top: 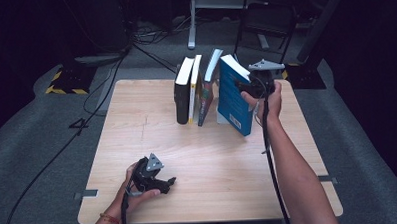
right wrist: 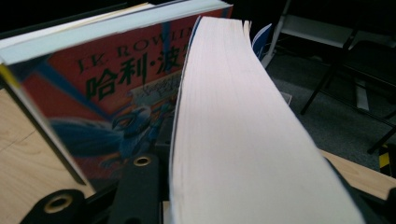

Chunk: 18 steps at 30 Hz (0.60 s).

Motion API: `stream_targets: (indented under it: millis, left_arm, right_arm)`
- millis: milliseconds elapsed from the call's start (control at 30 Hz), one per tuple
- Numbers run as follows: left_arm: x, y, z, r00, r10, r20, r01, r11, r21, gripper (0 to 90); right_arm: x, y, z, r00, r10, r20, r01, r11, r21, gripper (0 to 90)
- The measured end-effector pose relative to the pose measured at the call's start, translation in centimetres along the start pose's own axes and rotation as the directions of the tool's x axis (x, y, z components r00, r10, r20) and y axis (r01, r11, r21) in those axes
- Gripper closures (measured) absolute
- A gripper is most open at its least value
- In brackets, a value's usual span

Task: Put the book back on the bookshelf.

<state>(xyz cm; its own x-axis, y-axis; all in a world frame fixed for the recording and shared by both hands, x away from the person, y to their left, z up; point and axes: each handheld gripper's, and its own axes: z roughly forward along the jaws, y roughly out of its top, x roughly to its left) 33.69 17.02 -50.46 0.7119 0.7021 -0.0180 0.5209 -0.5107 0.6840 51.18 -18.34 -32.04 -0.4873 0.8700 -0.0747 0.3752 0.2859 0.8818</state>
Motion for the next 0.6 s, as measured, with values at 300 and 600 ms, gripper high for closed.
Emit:
stream_targets:
  millis: [300,600]
  left_arm:
    - [-0.1,0.1,0.1,1.0,-0.005,-0.003,0.005,1.0,-0.001,11.5]
    - [-0.1,0.1,0.1,1.0,-0.004,-0.005,0.004,1.0,0.001,11.5]
  right_arm:
    - [0.3,-2.1,-2.1,0.999,-0.043,-0.012,0.043,0.998,0.034,58.9]
    - [0.9,-2.6,-3.6,0.9968,-0.074,-0.028,0.076,0.994,0.083,58.7]
